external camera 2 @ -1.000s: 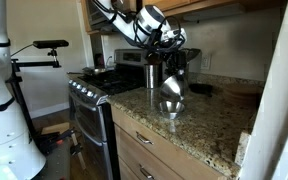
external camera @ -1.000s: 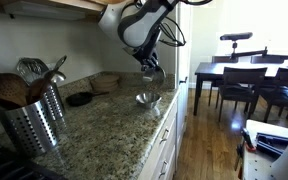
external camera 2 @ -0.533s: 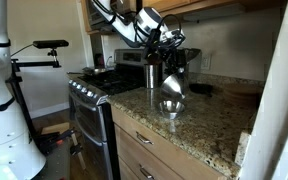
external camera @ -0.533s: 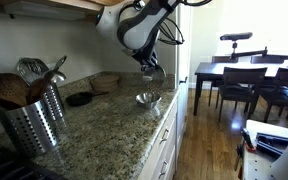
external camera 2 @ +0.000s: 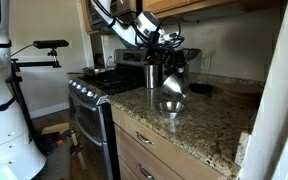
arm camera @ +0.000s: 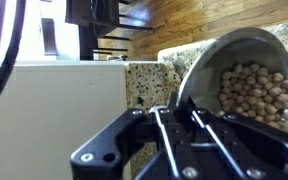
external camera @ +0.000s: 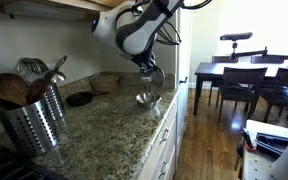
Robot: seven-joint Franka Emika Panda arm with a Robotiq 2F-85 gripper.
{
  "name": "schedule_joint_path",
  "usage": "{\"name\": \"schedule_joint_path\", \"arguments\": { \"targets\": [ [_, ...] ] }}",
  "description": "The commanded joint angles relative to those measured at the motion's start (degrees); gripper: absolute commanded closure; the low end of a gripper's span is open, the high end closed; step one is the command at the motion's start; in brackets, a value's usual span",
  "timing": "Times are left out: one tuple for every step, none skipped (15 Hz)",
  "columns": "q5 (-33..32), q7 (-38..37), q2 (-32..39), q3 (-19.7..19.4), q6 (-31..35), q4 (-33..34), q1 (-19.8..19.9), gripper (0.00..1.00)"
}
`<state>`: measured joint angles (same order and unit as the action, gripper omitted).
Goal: Pour the contents of the left bowl into the right bowl
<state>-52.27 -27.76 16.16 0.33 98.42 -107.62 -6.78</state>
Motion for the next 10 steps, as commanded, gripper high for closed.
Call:
{"name": "schedule_joint_path", "arguments": {
  "targets": [
    [-3.12,-1.64,0.97,0.41,-3.29,1.63,-0.96,0.93],
    [-3.42,-1.65,1.13,0.53,-3.53,1.81,-1.05,0.93],
    [-3.77,-1.57,1.34,0.64,-3.67,2.03,-1.13,0.93],
    [-4.08,-1.53,1.55,0.75,-3.80,2.23,-1.22,0.93],
    [-4.42,-1.49,1.80,0.85,-3.93,2.43,-1.34,0.93],
    [-4.71,-1.50,2.01,0.97,-4.08,2.54,-1.45,0.93],
    [-4.89,-1.51,2.13,1.07,-4.13,2.55,-1.52,0.93],
    [-5.06,-1.49,2.19,1.16,-4.22,2.48,-1.58,0.93],
    [-5.35,-1.56,2.22,1.22,-4.37,2.32,-1.64,0.93],
    [-5.51,-1.55,2.27,1.31,-4.51,2.22,-1.64,0.93]
  ]
}}
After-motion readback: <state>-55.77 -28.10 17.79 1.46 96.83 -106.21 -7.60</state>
